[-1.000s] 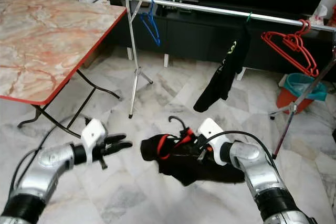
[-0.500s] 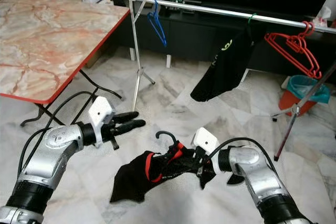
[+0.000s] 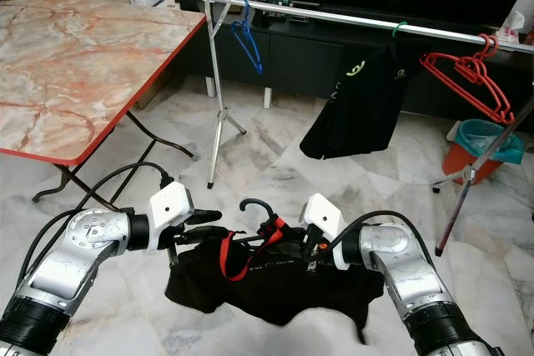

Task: Hang hanger

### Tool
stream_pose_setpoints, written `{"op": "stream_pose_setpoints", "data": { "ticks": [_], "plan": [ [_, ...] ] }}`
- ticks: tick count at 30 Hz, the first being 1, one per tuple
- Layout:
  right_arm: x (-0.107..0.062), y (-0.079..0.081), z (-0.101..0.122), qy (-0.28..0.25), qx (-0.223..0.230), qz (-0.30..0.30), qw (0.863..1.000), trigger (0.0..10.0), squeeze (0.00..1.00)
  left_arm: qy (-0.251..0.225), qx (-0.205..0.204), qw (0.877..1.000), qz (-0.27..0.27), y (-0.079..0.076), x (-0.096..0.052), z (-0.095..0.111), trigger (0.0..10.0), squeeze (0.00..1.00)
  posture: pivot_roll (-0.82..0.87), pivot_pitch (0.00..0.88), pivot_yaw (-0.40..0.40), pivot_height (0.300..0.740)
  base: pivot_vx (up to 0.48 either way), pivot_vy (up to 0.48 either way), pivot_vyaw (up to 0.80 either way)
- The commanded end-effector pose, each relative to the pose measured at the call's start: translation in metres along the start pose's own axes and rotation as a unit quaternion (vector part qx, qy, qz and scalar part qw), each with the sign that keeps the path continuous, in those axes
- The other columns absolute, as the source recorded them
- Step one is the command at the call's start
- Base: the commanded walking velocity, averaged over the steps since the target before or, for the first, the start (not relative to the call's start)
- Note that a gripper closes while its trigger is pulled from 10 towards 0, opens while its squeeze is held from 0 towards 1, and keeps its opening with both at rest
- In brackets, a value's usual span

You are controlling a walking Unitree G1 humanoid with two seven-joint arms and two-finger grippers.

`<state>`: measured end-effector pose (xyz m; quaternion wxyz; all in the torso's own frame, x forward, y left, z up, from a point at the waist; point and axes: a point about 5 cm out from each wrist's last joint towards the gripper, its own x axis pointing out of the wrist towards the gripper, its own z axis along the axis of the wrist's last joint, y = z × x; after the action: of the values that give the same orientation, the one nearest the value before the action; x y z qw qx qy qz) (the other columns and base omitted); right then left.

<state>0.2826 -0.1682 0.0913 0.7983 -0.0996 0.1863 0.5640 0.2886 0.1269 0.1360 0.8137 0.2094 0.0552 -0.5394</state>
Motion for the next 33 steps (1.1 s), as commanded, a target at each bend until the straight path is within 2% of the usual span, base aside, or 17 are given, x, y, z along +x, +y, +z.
{"op": "stream_pose_setpoints", "data": {
  "ticks": [1,6,8,13,16,26,33],
  "plan": [
    [0.000,-0.001,0.014,-0.023,-0.021,0.009,0.999,10.0,0.00,-0.008,0.023,1.000,-0.006,0.001,0.003,0.006,10.0,0.00,0.09,0.000,-0.024,0.740,0.000,0.000,0.00],
    [0.004,0.001,0.012,-0.009,-0.027,0.021,0.999,10.0,0.00,-0.022,0.039,0.998,-0.036,-0.004,0.005,0.014,10.0,0.00,0.10,0.000,-0.024,0.740,0.000,0.000,0.00],
    [0.005,0.002,0.015,-0.018,-0.027,0.028,0.999,10.0,0.00,-0.008,0.048,0.996,-0.080,-0.012,0.003,0.013,10.0,0.00,0.10,0.000,-0.020,0.740,0.000,0.000,0.00],
    [0.005,0.003,0.018,-0.024,-0.032,0.033,0.999,10.0,0.00,0.011,0.054,0.992,-0.114,-0.018,0.000,0.007,10.0,0.00,0.10,0.000,-0.015,0.740,0.000,0.000,0.00],
    [0.006,0.001,0.020,-0.028,-0.034,0.031,0.999,10.0,0.00,0.041,0.046,0.987,-0.150,-0.023,-0.006,-0.002,10.0,0.00,0.09,0.000,-0.011,0.740,0.000,0.000,0.00],
    [0.013,0.001,0.027,-0.042,-0.037,0.038,0.998,10.0,0.00,0.038,0.029,0.985,-0.167,-0.026,-0.007,-0.001,10.0,0.00,0.09,0.000,-0.005,0.740,0.000,0.000,0.00],
    [0.022,0.000,0.038,-0.057,-0.044,0.044,0.996,10.0,0.00,0.035,0.037,0.988,-0.145,-0.022,-0.002,-0.002,10.0,0.00,0.09,0.000,-0.005,0.740,0.000,0.000,0.00]
  ]
}}
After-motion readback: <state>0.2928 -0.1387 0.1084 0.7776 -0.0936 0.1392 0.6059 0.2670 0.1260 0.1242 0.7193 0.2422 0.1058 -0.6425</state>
